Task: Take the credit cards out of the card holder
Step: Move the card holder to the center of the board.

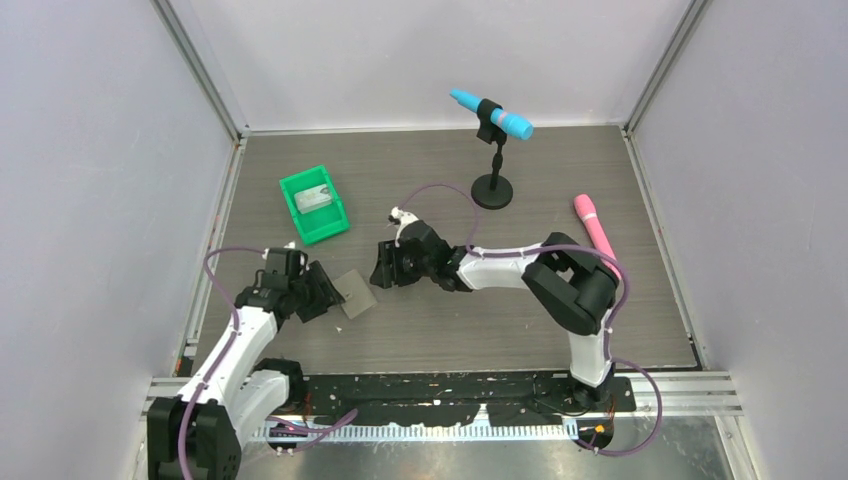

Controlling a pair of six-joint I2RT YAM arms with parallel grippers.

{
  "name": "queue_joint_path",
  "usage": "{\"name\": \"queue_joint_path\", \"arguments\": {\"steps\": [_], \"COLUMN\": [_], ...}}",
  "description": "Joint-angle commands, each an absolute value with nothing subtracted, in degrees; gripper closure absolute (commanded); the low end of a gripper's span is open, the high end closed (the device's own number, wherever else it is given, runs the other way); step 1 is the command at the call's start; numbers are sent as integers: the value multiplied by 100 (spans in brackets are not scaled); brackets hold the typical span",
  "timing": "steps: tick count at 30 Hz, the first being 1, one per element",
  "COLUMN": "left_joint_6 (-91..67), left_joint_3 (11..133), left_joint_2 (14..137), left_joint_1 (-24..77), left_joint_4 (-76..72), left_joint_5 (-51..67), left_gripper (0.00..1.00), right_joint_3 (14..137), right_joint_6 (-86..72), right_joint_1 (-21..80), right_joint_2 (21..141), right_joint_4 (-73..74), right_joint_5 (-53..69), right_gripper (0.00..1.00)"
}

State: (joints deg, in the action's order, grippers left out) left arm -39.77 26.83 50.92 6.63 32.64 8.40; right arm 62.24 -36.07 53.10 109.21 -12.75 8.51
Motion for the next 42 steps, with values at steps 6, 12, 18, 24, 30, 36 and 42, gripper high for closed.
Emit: {"name": "queue_joint_path", "arguments": {"steps": [6,12,18,24,30,36,42], "left_joint_6": [-3929,-3933,-3989,-4072,-4089,-4044,-4124], "left_joint_3": [2546,2424,2292,2257,2336,2695,2924], "left_joint_2": [5377,5503,5469,5408,4955,4724,5198], "left_joint_1": [679,677,677,679,690,942,1296], "left_joint_4": [2619,2496,2361,2365,2492,2758,2441], "left_joint_5": [1150,1174,1269,1453,1775,1733,1905], "left_gripper": [48,49,50,51,47,41,41], "right_joint_3": [6673,6705,6577,6344,5825,5256,4948], "right_joint_6": [-3852,-3918,-4034,-4135,-4040,-4106,-4036], "right_joint_1": [5458,5615,5666,5644,5549,5561,5663], "right_joint_2": [11545,11739,11772,11669,10980,10289,9674], "right_joint_4": [-1577,-1651,-1808,-2077,-2272,-2302,-2154], "right_joint_5": [1095,1207,1204,1123,1039,932,709], "right_gripper": [47,48,53,90,95,95,95]}}
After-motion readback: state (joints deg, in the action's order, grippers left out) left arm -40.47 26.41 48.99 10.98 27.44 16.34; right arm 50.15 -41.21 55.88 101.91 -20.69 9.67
